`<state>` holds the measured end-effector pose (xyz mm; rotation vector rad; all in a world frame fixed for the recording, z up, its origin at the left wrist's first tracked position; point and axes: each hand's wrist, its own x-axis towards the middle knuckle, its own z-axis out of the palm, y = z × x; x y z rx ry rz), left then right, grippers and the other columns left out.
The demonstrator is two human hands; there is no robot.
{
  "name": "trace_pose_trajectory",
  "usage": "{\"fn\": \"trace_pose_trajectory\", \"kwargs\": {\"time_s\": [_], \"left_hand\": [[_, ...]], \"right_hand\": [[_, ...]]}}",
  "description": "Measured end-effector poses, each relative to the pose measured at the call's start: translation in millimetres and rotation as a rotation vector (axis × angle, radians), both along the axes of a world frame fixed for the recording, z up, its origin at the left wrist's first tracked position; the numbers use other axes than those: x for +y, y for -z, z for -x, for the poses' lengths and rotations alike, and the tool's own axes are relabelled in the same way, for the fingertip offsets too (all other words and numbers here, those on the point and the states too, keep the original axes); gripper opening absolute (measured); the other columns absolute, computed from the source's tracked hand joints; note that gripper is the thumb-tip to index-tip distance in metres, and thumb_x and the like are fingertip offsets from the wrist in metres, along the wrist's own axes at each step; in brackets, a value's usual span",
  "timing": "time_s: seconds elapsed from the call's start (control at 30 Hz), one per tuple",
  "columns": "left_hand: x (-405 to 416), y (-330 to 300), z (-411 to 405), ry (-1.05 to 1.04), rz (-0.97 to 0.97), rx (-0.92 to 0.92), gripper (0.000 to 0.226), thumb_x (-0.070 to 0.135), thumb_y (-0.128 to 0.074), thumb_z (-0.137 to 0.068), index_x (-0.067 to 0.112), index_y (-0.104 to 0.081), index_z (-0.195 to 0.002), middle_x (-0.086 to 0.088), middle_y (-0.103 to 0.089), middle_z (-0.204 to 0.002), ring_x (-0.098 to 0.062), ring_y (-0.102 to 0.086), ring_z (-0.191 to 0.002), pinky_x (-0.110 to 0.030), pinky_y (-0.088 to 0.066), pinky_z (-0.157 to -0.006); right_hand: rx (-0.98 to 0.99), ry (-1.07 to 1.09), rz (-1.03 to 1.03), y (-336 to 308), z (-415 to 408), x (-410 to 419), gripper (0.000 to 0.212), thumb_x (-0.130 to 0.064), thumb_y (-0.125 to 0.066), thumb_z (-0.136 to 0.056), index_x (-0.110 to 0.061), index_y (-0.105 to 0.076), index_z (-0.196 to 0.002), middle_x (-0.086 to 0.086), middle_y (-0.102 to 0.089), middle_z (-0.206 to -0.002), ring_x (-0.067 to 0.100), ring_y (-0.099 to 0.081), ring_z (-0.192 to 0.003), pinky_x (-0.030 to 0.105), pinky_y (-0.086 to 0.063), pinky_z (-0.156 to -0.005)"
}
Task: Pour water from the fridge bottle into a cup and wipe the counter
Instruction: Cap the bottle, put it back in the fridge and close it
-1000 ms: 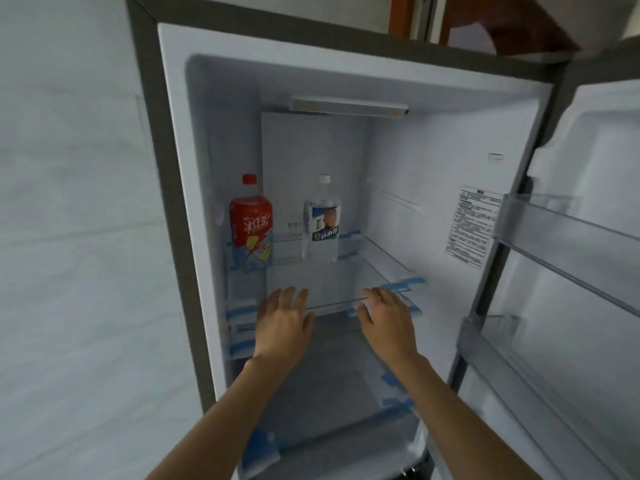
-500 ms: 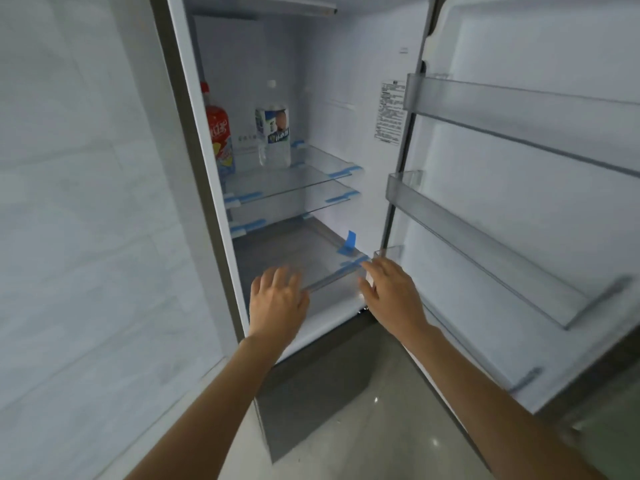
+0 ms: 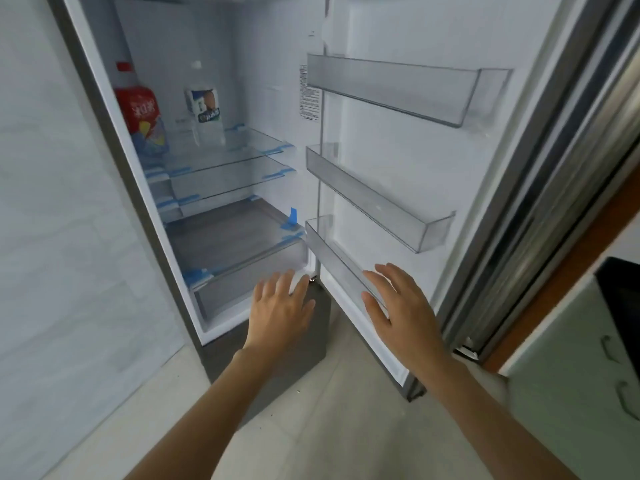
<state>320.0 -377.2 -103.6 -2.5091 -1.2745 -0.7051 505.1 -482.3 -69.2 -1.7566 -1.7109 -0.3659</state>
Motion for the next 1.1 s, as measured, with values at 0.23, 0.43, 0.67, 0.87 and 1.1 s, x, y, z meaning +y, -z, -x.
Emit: {"fn": "trace_pose_trajectory", "kwargs": {"time_s": [0.23,0.43,0.67,0.87,1.1], "left_hand": [[-50.1,20.1,-67.9,0.154,0.042,-0.028,0.05,0.027,-0.079,-0.075,0.008,-0.065,-0.119,-0.017,-0.065,-0.117,-0.037,-0.063,-0.106,-0.05,-0.052,-0.088],[-62.6,39.6,-117.6,0.211,0.17,0.074,0.058,0.034,-0.074,-0.08,0.014,-0.056,-0.131,-0.014,-0.059,-0.131,-0.036,-0.058,-0.118,-0.05,-0.047,-0.096],[-53.6,61.1,-142.7,0.221,0.308,0.234,0.059,0.039,-0.041,-0.1,0.018,-0.021,-0.152,-0.007,-0.023,-0.158,-0.029,-0.02,-0.146,-0.045,-0.017,-0.117],[-44.8,77.4,-135.7,0.195,0.316,0.291,0.059,0.039,-0.037,-0.1,0.02,-0.016,-0.152,-0.004,-0.025,-0.158,-0.027,-0.018,-0.146,-0.046,-0.018,-0.118],[-39.6,81.6,-83.7,0.141,0.295,0.23,0.06,0.04,-0.056,-0.092,0.017,-0.035,-0.144,-0.006,-0.044,-0.147,-0.028,-0.037,-0.139,-0.05,-0.031,-0.114]], "right_hand": [[-0.033,0.082,-0.166,16.6,-87.6,-76.3,0.039,-0.026,-0.049,-0.095,-0.006,-0.059,-0.127,0.017,-0.049,-0.138,0.031,-0.046,-0.129,0.043,-0.05,-0.097],[-0.136,0.277,0.125,30.0,-153.2,-79.5,0.074,-0.037,-0.054,-0.093,-0.02,-0.014,-0.153,0.02,-0.001,-0.159,0.042,-0.022,-0.142,0.052,-0.048,-0.097],[0.047,0.064,0.215,28.7,-181.7,-53.6,0.092,-0.039,-0.057,-0.092,-0.029,0.016,-0.148,0.009,0.021,-0.158,0.037,-0.049,-0.128,0.034,-0.058,-0.079],[0.108,-0.061,0.044,40.7,-181.0,-50.0,0.075,-0.044,-0.05,-0.092,-0.024,-0.01,-0.153,0.01,0.006,-0.161,0.027,-0.029,-0.141,0.013,-0.041,-0.084],[0.018,-0.216,-0.099,52.7,-140.7,-44.0,0.056,-0.027,-0.047,-0.096,-0.014,-0.029,-0.147,0.017,-0.016,-0.158,0.022,-0.033,-0.138,0.036,-0.056,-0.088]]}}
